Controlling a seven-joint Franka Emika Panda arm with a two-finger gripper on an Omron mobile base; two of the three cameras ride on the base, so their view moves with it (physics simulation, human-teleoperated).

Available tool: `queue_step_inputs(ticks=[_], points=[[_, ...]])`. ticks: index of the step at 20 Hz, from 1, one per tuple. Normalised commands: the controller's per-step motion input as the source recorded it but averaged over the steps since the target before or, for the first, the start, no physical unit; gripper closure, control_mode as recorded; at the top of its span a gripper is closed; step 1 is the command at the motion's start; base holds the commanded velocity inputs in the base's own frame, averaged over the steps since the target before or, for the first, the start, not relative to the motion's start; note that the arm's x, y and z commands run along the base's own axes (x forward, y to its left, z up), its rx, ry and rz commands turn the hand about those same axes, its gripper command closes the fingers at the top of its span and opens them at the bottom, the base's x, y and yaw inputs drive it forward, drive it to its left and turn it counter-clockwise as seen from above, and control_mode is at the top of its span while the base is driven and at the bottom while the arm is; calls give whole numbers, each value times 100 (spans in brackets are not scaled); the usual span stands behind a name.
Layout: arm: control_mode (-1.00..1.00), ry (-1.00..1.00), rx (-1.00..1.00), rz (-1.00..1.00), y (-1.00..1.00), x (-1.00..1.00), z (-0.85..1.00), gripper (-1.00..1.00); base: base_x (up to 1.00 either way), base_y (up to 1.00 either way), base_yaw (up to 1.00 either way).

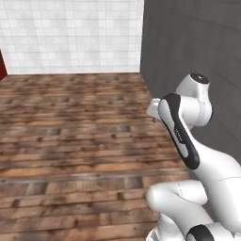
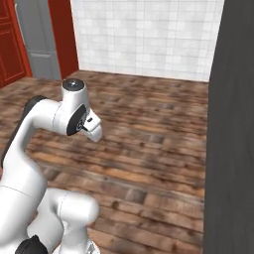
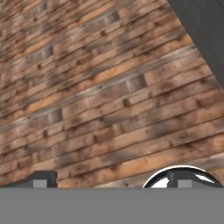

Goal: Move the drinks to the dining counter.

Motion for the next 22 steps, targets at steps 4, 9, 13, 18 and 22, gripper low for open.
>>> queue_step_inputs(ticks=[4,9,13,18,22], points=[[100,0,0,0,0,0,0,-100,93,9,22],[100,0,0,0,0,0,0,-100,78,53,48],[100,0,0,0,0,0,0,-100,59,53,56],[100,0,0,0,0,0,0,-100,63,46,54],[100,0,0,0,0,0,0,-100,58,42,51]])
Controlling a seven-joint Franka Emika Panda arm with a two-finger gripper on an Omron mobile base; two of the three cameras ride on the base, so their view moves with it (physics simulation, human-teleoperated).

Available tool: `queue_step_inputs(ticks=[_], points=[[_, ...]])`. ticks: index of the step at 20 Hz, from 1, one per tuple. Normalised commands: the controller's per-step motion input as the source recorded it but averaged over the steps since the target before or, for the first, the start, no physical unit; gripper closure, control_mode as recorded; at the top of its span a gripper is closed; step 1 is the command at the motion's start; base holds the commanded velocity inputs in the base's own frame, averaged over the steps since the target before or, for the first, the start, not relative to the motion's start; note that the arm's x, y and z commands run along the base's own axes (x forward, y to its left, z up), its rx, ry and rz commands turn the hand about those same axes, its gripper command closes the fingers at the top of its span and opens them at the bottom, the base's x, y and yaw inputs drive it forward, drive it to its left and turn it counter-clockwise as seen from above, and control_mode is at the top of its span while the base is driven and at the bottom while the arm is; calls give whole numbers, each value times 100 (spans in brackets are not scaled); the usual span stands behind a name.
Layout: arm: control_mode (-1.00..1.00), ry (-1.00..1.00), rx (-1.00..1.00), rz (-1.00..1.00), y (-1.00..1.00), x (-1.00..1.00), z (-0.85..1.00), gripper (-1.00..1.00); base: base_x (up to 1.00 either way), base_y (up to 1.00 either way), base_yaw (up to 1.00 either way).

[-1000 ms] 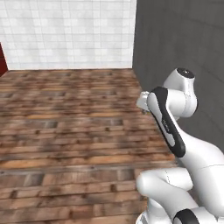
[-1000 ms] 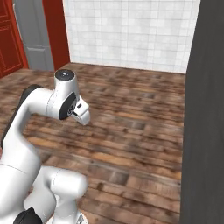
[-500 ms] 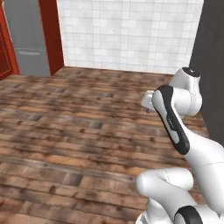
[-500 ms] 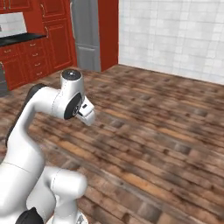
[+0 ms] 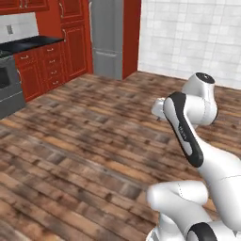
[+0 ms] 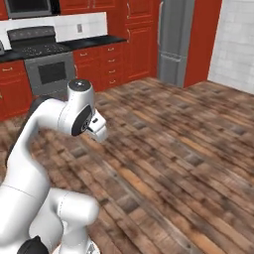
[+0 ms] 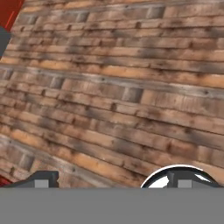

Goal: Move the drinks to the dining counter.

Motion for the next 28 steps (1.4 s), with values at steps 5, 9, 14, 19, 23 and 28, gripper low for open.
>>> queue_step_inputs(ticks=[5,9,14,19,23,28], points=[[100,0,0,0,0,0,0,-100,51,17,56],[100,0,0,0,0,0,0,-100,66,0,59],[100,0,0,0,0,0,0,-100,81,-11,61],[100,0,0,0,0,0,0,-100,53,-51,61],[100,0,0,0,0,0,0,-100,61,-35,57],[100,0,0,0,0,0,0,-100,66,-26,39]])
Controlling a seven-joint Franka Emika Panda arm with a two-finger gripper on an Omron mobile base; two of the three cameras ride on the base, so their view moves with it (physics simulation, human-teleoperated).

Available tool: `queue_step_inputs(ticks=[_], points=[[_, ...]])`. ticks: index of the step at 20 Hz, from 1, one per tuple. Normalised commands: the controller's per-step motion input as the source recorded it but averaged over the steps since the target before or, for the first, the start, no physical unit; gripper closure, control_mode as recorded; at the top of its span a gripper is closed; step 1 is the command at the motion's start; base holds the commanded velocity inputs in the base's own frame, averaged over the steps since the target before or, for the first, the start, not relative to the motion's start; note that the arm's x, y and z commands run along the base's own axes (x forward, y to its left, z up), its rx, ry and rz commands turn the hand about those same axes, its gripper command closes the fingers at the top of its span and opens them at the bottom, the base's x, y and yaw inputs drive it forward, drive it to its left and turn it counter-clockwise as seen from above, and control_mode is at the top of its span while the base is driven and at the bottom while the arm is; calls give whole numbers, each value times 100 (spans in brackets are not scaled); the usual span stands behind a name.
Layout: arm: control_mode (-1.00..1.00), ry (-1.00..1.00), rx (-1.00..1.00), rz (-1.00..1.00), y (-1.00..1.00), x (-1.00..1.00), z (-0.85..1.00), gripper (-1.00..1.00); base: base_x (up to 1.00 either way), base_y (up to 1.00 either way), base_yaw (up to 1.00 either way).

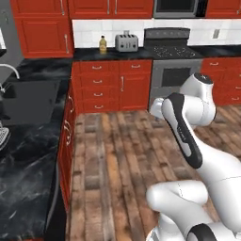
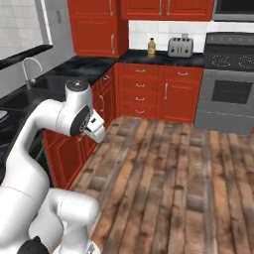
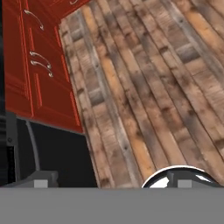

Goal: Move the drinks to the dining counter.

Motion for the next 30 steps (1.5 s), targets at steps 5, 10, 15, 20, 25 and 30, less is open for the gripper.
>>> queue_step_inputs(ticks=[5,10,15,20,25,30], points=[[100,0,0,0,0,0,0,-100,71,-53,21],[100,0,0,0,0,0,0,-100,41,-81,10],[100,0,0,0,0,0,0,-100,100,-52,10],[100,0,0,0,0,0,0,-100,100,-50,10],[100,0,0,0,0,0,0,-100,92,-49,8],[100,0,0,0,0,0,0,-100,100,-25,6]])
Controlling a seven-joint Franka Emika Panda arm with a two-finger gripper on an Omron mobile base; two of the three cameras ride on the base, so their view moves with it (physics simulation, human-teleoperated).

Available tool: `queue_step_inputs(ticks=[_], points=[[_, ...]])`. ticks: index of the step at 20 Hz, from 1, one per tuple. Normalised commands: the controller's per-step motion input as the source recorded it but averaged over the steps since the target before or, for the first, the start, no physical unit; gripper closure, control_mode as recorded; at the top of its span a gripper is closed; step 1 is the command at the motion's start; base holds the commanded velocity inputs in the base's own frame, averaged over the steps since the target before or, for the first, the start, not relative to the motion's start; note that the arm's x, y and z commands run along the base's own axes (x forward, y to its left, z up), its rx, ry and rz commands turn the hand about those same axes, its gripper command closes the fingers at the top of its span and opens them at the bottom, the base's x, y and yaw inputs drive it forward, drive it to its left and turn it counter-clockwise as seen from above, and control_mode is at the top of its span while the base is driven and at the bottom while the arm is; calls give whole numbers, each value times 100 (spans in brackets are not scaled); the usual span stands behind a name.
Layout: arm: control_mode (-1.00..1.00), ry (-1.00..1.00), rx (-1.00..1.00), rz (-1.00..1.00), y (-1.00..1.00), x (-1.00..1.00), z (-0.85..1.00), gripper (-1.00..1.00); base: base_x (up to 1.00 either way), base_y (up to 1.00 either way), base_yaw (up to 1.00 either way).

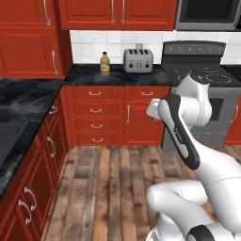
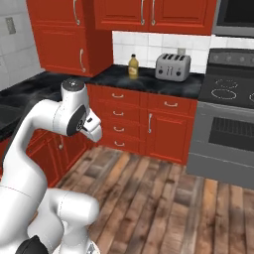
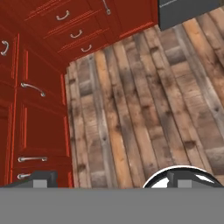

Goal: Move the drinks to the dining counter.

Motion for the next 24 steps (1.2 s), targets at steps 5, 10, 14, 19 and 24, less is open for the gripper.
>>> queue_step_inputs(ticks=[5,10,14,19,24], points=[[100,0,0,0,0,0,0,-100,100,-12,5],[100,0,0,0,0,0,0,-100,100,-17,6],[100,0,0,0,0,0,0,-100,100,0,0],[100,0,0,0,0,0,0,-100,100,2,0],[100,0,0,0,0,0,0,-100,91,22,0]])
